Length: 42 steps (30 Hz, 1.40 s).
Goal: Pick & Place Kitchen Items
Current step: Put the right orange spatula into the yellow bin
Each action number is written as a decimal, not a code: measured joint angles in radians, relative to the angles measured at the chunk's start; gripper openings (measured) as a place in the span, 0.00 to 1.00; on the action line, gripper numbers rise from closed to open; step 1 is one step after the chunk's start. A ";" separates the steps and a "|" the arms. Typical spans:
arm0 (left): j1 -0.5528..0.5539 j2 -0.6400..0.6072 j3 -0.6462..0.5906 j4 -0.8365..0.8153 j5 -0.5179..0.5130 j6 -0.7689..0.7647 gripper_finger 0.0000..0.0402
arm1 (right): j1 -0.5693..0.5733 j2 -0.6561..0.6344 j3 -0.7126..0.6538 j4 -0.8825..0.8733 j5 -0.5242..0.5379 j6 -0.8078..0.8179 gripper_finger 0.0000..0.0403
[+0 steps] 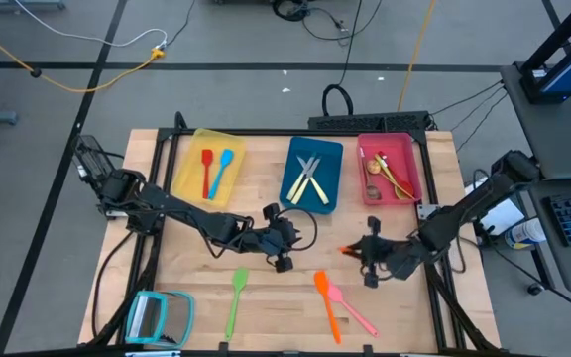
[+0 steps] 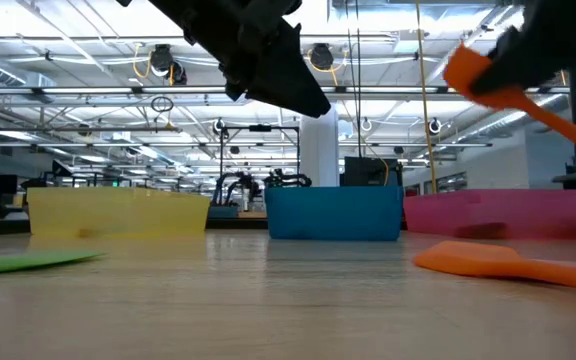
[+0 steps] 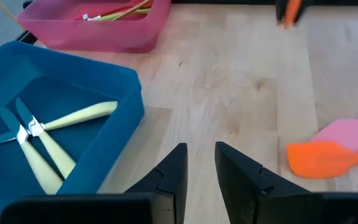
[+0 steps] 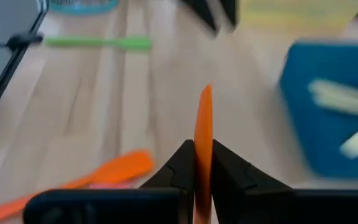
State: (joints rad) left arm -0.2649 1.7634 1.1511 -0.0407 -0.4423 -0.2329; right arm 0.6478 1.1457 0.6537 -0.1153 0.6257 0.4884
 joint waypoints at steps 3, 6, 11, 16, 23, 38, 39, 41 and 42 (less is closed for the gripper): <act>0.000 0.000 0.000 0.023 0.000 -0.009 0.22 | -0.001 -0.057 0.000 0.036 0.077 -0.099 0.06; 0.000 0.000 0.000 0.085 0.000 0.013 0.22 | -0.001 -0.099 0.000 0.108 0.146 -0.234 0.06; 0.002 0.000 0.000 0.253 -0.001 0.116 0.22 | -0.014 -0.115 0.001 0.334 0.209 -0.528 0.06; 0.014 0.000 0.000 0.382 -0.002 0.210 0.22 | -0.066 -0.101 0.002 0.572 0.093 -0.748 0.06; 0.036 0.000 0.000 0.482 -0.002 0.295 0.22 | -0.166 -0.063 0.002 0.766 -0.138 -0.789 0.06; 0.046 0.000 0.000 0.525 0.148 0.457 0.22 | -0.363 0.060 0.003 0.992 -0.374 -0.789 0.06; 0.046 0.000 0.000 0.525 0.153 0.457 0.22 | -0.371 0.066 0.003 0.991 -0.386 -0.789 0.06; 0.048 0.000 0.000 0.526 0.153 0.457 0.22 | -0.383 0.080 0.003 0.995 -0.396 -0.785 0.06; 0.051 0.000 0.000 0.527 0.153 0.453 0.22 | -0.387 0.086 0.003 1.000 -0.396 -0.773 0.06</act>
State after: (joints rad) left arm -0.2144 1.7634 1.1511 0.4866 -0.2893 0.2205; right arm 0.2607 1.2322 0.6567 0.8849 0.2295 -0.2850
